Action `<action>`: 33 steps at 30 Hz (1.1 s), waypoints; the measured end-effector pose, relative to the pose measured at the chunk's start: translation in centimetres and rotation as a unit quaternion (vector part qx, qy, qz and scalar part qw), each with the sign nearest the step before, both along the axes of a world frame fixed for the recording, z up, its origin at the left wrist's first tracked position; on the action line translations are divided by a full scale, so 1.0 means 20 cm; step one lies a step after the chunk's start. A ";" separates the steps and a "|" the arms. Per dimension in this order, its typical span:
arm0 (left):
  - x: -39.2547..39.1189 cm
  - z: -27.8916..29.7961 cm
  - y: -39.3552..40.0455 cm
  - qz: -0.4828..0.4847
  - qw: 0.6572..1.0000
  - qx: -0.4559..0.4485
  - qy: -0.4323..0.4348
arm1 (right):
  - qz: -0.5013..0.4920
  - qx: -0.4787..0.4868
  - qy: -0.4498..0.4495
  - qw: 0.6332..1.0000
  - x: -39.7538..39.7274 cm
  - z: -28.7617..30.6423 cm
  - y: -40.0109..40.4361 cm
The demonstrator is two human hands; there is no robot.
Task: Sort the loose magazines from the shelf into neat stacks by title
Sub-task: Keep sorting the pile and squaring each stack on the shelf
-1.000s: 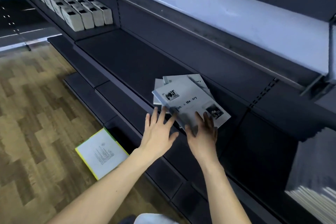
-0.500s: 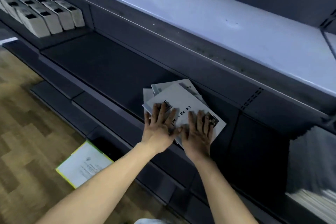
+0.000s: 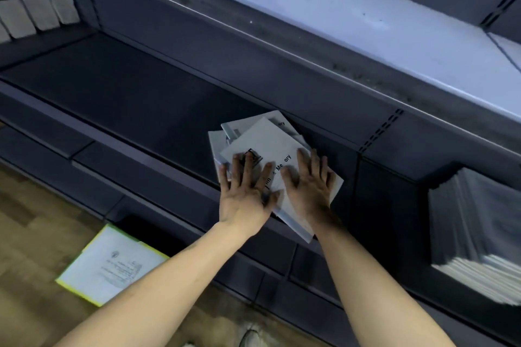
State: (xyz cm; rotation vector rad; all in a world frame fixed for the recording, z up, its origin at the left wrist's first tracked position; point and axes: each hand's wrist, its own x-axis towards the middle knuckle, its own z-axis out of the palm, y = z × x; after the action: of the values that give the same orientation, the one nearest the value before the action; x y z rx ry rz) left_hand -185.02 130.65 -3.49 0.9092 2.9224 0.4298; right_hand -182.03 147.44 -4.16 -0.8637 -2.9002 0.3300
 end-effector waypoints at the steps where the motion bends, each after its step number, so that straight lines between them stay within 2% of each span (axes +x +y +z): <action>1: 0.01 0.00 0.00 0.005 1.000 -0.001 0.000 | -0.021 -0.016 -0.001 1.000 -0.01 0.01 0.02; 4: 0.02 0.01 0.01 0.011 1.000 -0.010 -0.013 | -0.088 -0.025 0.014 0.996 -0.02 0.03 0.01; 8: 0.00 0.02 0.00 -0.014 1.000 -0.006 -0.021 | -0.120 -0.020 0.048 0.991 0.04 0.01 -0.07; 15: -0.04 0.04 0.01 -0.056 0.996 -0.017 -0.061 | -0.143 -0.039 0.015 0.989 0.15 0.00 -0.14; 20: -0.03 0.04 0.02 -0.076 0.996 -0.020 -0.040 | -0.188 -0.031 0.022 0.981 0.24 0.02 -0.20; 24: -0.03 0.03 0.04 -0.100 0.994 -0.034 -0.038 | -0.266 -0.026 0.037 0.963 0.36 0.06 -0.26; 28: -0.02 0.06 0.03 -0.144 0.987 -0.051 -0.043 | -0.300 -0.094 0.047 0.948 0.49 0.08 -0.29; 33: 0.00 0.14 0.02 -0.162 0.986 -0.033 -0.037 | -0.288 -0.206 0.128 0.926 0.58 0.10 -0.34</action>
State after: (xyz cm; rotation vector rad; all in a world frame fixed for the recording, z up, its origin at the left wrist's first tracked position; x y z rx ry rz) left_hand -184.93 130.99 -0.78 1.2962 2.6363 0.3331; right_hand -170.37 140.65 -2.17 -1.5384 -2.2287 0.9221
